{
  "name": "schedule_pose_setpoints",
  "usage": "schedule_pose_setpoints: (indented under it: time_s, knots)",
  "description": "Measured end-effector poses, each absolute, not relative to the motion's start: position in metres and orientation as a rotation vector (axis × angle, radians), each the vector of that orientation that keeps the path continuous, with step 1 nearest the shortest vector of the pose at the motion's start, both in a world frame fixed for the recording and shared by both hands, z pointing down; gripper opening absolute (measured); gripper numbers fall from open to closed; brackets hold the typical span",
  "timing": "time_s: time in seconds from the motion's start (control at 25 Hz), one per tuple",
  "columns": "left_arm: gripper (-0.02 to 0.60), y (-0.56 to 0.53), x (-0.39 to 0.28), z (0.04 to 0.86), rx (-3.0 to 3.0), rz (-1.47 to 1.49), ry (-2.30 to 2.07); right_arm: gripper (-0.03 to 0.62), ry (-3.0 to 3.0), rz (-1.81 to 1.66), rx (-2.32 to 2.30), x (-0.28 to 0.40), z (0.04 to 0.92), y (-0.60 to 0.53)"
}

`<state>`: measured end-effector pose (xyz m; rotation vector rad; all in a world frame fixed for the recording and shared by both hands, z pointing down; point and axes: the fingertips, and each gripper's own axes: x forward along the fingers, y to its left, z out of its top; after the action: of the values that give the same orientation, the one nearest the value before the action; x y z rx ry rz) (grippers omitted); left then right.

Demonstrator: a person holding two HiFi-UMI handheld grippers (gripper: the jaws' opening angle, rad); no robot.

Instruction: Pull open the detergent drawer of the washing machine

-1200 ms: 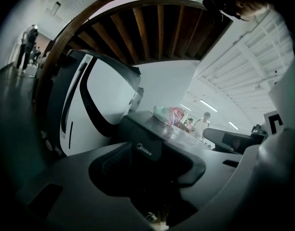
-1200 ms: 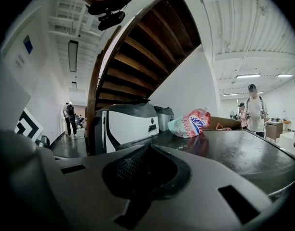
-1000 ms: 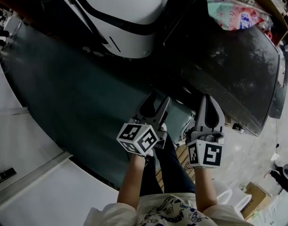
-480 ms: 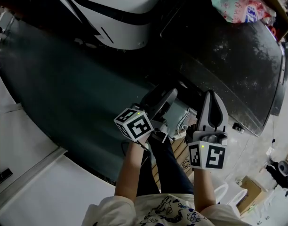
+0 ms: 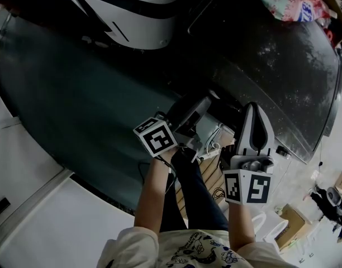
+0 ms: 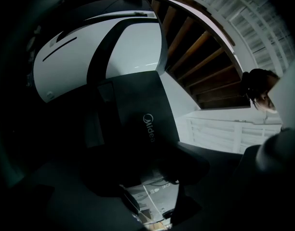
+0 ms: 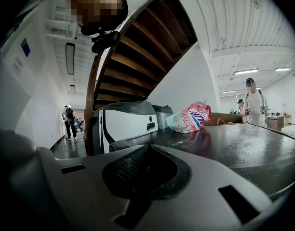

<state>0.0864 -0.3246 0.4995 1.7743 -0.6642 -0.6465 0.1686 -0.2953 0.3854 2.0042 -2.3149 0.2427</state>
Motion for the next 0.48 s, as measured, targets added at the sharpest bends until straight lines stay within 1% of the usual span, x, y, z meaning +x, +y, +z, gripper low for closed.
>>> schedule_pose_setpoints:
  time_s: [0.48]
  knots:
    - [0.276, -0.337, 0.085, 0.503, 1.75, -0.766, -0.556, 0.011, -2.326, 0.248, 2.004, 0.169, 0.392, -0.302]
